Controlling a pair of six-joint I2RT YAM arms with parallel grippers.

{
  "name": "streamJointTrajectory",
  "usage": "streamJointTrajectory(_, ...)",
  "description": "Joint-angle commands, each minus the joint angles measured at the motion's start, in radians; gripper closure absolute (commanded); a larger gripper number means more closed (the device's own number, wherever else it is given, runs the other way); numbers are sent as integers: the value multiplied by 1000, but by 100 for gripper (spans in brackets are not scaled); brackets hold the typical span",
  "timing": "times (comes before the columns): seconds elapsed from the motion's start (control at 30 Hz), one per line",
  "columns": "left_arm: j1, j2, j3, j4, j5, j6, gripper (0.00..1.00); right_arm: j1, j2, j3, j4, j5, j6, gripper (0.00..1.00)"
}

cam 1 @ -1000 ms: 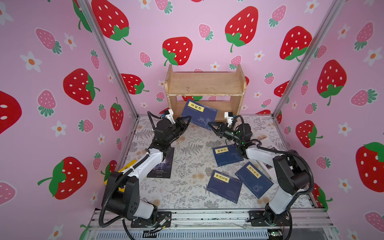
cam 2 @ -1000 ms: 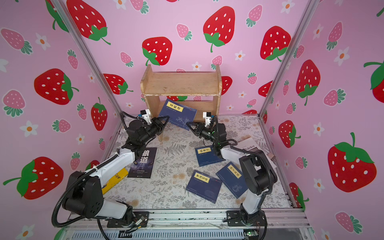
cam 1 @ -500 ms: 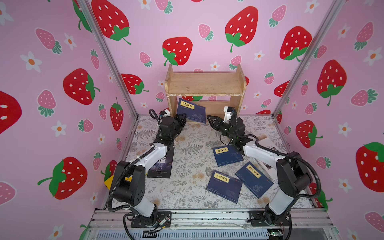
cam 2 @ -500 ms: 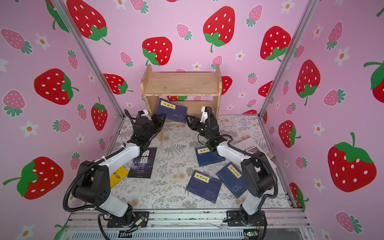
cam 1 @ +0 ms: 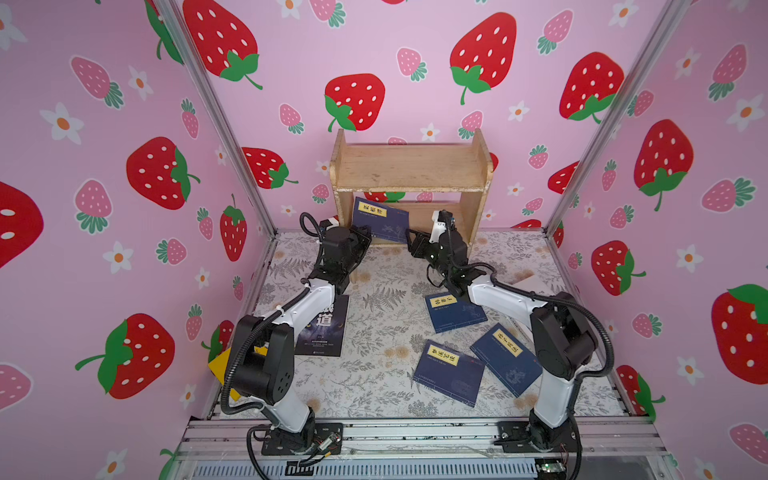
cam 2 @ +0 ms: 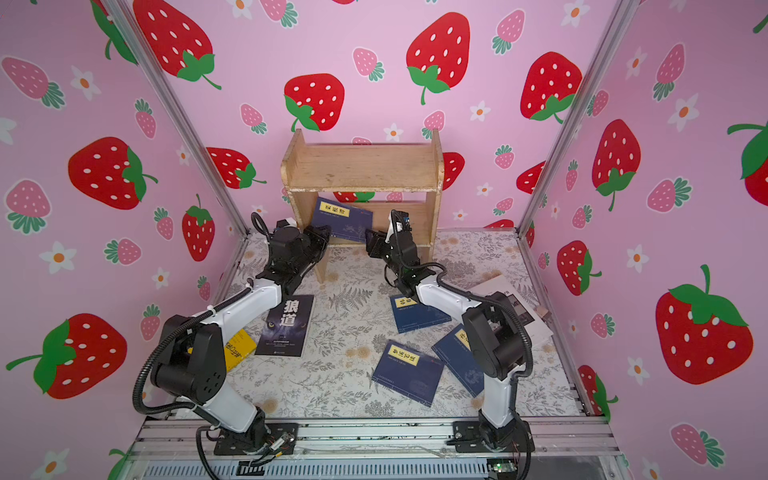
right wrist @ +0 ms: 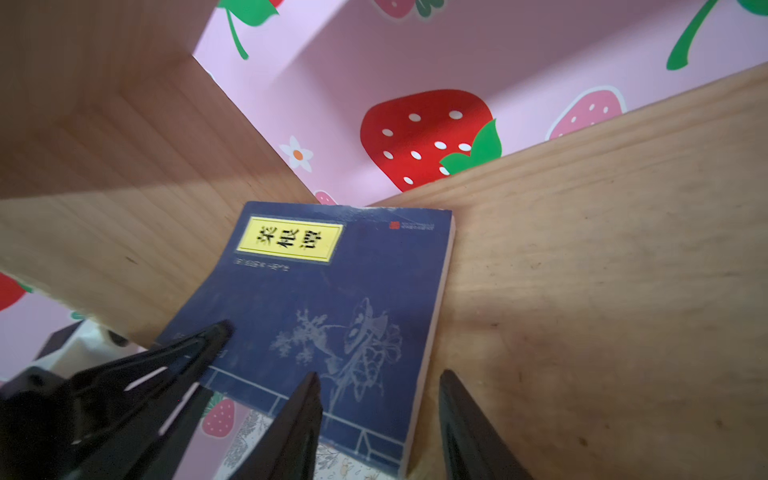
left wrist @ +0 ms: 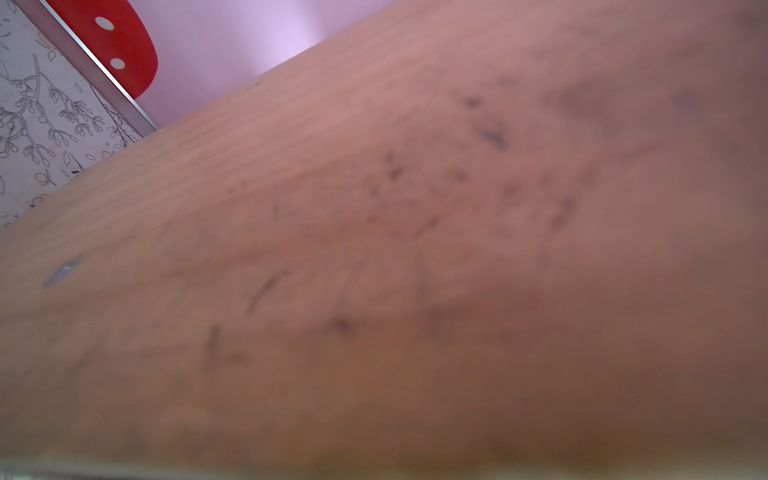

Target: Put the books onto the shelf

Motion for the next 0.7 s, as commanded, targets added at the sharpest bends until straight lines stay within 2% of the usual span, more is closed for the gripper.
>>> streamJointTrajectory(0.0,9,5,33,-58,-22,14,96,13,26,41,-4,24,-24,52)
streamJointTrajectory(0.1,11,2,34,-97,-31,13,75,19,49,53,4,20,-18,51)
streamJointTrajectory(0.23,14,-21,21,-134,-30,11,40,28,69,76,-13,28,-26,51)
streamJointTrajectory(0.33,19,-53,19,-198,-46,30,19,38,80,82,-23,48,-21,52)
streamJointTrajectory(0.5,49,-115,21,-301,-28,72,6,52,93,82,-28,66,-10,52)
streamJointTrajectory(0.67,77,-226,-6,-445,-42,239,5,54,94,85,-27,74,-7,52)
